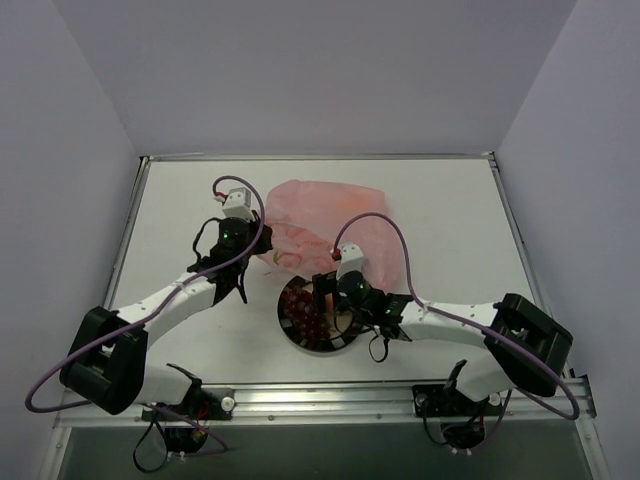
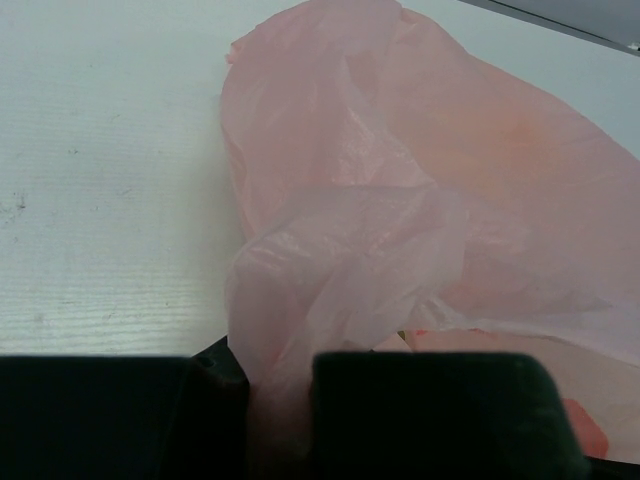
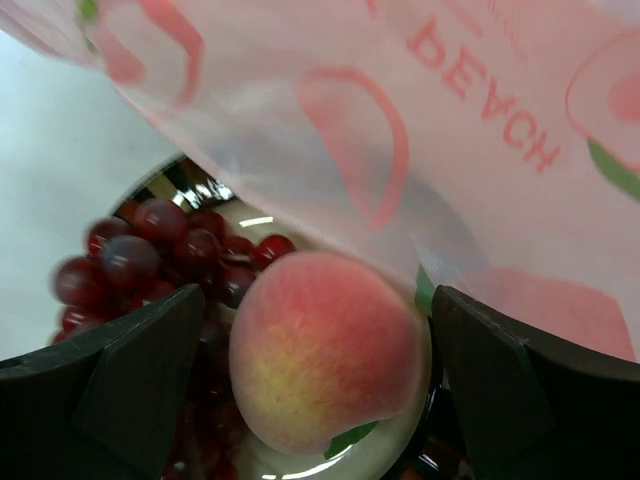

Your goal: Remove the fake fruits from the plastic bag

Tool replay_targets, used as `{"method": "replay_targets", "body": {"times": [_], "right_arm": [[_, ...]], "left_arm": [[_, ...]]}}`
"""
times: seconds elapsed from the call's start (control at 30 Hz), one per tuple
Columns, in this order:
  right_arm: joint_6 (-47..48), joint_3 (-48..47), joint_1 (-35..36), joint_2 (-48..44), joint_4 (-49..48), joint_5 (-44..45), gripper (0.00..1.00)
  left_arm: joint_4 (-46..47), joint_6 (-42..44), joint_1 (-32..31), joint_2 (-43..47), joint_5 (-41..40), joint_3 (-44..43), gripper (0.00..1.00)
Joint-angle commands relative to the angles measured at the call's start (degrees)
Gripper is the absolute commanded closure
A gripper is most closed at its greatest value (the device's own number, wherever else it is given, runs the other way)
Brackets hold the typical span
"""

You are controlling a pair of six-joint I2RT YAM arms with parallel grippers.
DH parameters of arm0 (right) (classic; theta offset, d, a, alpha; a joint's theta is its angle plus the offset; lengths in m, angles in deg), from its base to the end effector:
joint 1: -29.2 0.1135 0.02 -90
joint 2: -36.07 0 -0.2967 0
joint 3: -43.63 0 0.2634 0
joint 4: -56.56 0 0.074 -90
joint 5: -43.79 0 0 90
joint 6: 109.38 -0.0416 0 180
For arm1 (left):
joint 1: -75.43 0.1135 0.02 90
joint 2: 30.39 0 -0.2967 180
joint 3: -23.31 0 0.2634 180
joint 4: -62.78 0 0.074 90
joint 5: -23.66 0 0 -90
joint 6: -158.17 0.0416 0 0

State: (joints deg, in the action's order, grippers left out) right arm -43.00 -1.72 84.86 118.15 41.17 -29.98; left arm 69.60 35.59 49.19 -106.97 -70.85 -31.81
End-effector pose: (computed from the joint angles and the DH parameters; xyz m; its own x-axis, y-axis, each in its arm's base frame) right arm 0.1768 0.2381 0.2084 -0.4469 0.0278 -0.8942 -0.5096 0.8136 0.2800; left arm 0.2777 -0.1332 0.2765 -0.3916 -0.4054 -0.8260 0.1918 0.8420 -0.5042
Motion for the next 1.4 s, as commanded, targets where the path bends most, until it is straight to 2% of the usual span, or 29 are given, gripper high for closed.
{"method": "replay_targets", "body": {"times": [0.0,0.1,0.17,0.27,0.3,0.33,0.4,0.6,0.73,0.87,0.97,1.07,1.1,1.2,1.33,1.37], "right_arm": [[0.9,-4.8,0.5,-6.7,4.8,1.1,0.07],[2.2,-7.6,0.4,-10.3,8.4,0.5,0.08],[2.6,-9.5,-0.4,-11.3,8.9,0.5,0.12],[2.4,-13.2,-3.0,-7.5,8.4,1.3,0.51],[2.3,-14.5,-3.4,-5.9,8.4,2.2,0.74],[2.4,-15.8,-3.5,-4.0,8.3,2.9,0.81],[3.1,-19.3,-3.5,1.2,6.4,3.2,0.88],[4.3,-27.2,-7.4,14.0,2.6,8.2,0.92],[6.9,-30.9,-11.9,21.2,0.1,9.2,0.92],[18.7,-35.4,-15.3,25.8,-0.1,2.1,0.84],[22.9,-38.4,-18.4,26.5,2.1,0.4,0.70],[26.1,-42.7,-23.1,28.6,4.6,-6.0,0.55],[27.0,-43.7,-23.9,29.3,5.3,-7.9,0.43],[27.3,-49.2,-27.3,33.2,8.8,-13.3,0.33],[28.1,-52.7,-28.1,37.5,7.6,-12.8,0.20],[27.9,-53.8,-28.3,38.2,5.8,-13.1,0.14]], "left_arm": [[2.2,-1.0,-0.5,2.5,0.2,0.6,0.98],[3.6,-1.3,-0.7,2.6,0.7,1.9,0.98],[4.1,-1.5,-0.9,2.7,0.9,2.6,0.98],[5.4,-1.7,-1.7,3.1,1.1,2.9,0.98],[5.7,-1.7,-2.0,3.4,1.2,2.8,0.98],[5.8,-1.6,-2.5,3.5,1.3,2.7,0.98],[6.3,-1.3,-2.9,4.2,1.9,2.5,0.98],[8.4,-1.3,-4.1,6.1,2.8,3.7,0.98],[9.7,-1.3,-4.2,5.6,3.6,4.3,0.98],[10.6,-1.4,-4.2,4.2,4.3,3.5,0.98],[10.6,-2.0,-4.0,2.8,4.5,2.1,0.98],[10.5,-2.0,-4.0,1.2,4.5,1.0,0.98],[10.1,-2.0,-3.9,0.8,4.5,0.2,0.98],[10.2,-2.1,-3.5,-0.1,4.4,-0.3,0.98],[10.1,-2.3,-3.5,-1.3,4.5,-0.3,0.98],[10.2,-2.6,-3.5,-2.1,4.5,-0.1,0.98]]}}
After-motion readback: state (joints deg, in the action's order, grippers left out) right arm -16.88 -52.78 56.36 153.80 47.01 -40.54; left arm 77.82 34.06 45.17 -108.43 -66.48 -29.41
